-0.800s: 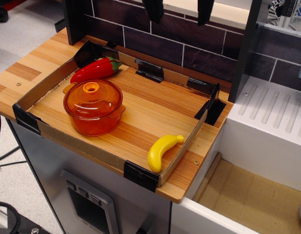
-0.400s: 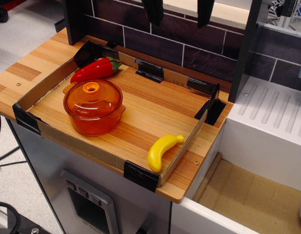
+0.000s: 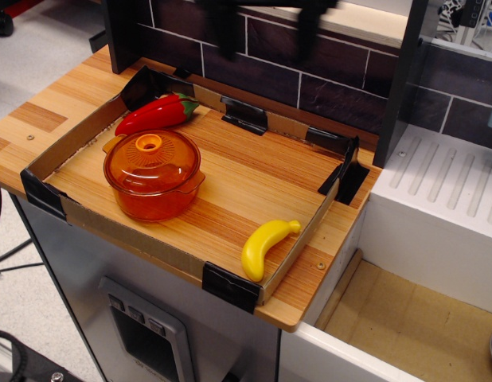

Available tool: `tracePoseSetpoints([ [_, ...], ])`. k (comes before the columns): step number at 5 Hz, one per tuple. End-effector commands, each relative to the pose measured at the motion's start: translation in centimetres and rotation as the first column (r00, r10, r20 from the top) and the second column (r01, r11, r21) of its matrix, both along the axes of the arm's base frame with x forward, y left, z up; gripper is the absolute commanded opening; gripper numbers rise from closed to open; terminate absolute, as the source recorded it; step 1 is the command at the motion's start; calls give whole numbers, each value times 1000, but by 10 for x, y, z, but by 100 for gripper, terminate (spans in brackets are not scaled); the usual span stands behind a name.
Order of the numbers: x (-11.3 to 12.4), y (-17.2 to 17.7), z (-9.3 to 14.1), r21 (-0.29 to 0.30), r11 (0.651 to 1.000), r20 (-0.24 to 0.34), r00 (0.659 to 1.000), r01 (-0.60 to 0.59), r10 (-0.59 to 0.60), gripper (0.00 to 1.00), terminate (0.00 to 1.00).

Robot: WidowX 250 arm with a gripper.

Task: Take lid off pot

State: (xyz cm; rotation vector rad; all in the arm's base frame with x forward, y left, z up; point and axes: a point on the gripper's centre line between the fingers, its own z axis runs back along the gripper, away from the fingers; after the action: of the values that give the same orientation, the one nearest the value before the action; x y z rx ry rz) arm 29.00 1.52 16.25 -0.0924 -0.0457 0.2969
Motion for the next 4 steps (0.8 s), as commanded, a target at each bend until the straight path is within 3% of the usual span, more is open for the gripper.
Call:
tracePoseSetpoints([
  [1,-16,34,8,21,999,123,991,41,-43,100,0],
  [3,-19,66,-16,54,997,78,995,56,-60,100,0],
  [4,-22,75,-30,74,996,90,994,55,-62,100,0],
])
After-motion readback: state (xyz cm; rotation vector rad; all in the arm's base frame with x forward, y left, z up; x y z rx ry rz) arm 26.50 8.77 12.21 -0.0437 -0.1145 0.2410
